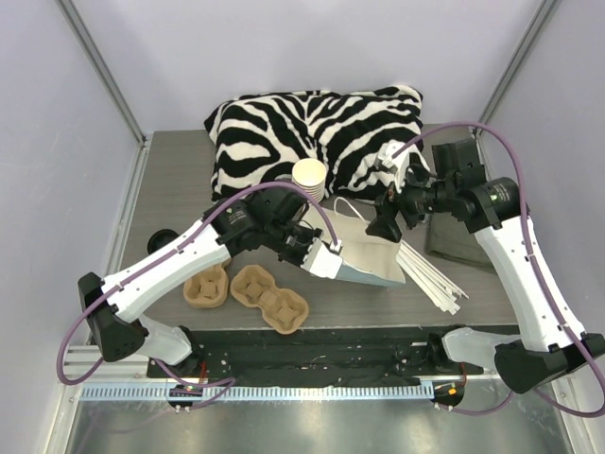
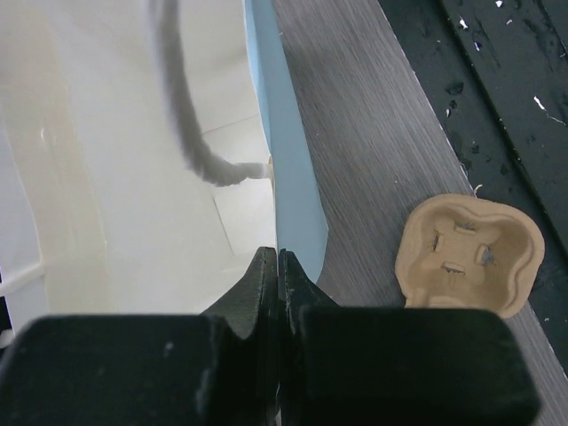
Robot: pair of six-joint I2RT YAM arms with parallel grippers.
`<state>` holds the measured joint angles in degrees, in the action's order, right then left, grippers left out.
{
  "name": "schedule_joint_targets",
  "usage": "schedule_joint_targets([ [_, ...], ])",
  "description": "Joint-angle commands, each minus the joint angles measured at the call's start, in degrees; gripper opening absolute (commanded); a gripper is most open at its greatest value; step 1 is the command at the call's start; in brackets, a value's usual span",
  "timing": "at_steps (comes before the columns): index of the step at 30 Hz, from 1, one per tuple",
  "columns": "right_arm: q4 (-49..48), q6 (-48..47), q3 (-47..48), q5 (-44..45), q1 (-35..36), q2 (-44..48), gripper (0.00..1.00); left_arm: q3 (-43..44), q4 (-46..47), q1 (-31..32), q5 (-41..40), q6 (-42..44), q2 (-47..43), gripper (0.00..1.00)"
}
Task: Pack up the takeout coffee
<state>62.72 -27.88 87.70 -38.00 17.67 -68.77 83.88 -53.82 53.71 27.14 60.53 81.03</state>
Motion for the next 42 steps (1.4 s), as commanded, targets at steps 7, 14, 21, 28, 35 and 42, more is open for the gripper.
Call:
schedule_joint_targets([
  [7,-5.4,13.6,-0.5,21.6,1.3,3.9,0.91,-4.8,13.1,0.0,-5.0,-17.7,-1.7,0.00],
  [14,-3.0,22.1,2.5,24.3,1.3,5.5,0.99,-6.7,20.4,0.1,-9.5,-32.2,-2.8,0.00],
  [21,-3.8,22.3,-1.7,26.8,1.3,6.1,0.84,-7.0,21.9,0.1,-9.7,-37.3,-3.1,0.00],
  [28,-6.5,24.0,-4.6,28.9,1.4,5.2,0.60,-7.8,23.3,0.1,-7.8,-42.5,-3.5,0.00],
  [35,-8.6,25.0,-4.5,31.3,1.2,4.4,0.48,-8.9,24.1,0.2,-6.1,-45.9,-3.3,0.00],
  [42,-10.5,26.1,-2.5,30.2,1.2,2.9,0.54,-9.7,24.4,1.7,-5.4,-46.2,-3.2,0.00],
])
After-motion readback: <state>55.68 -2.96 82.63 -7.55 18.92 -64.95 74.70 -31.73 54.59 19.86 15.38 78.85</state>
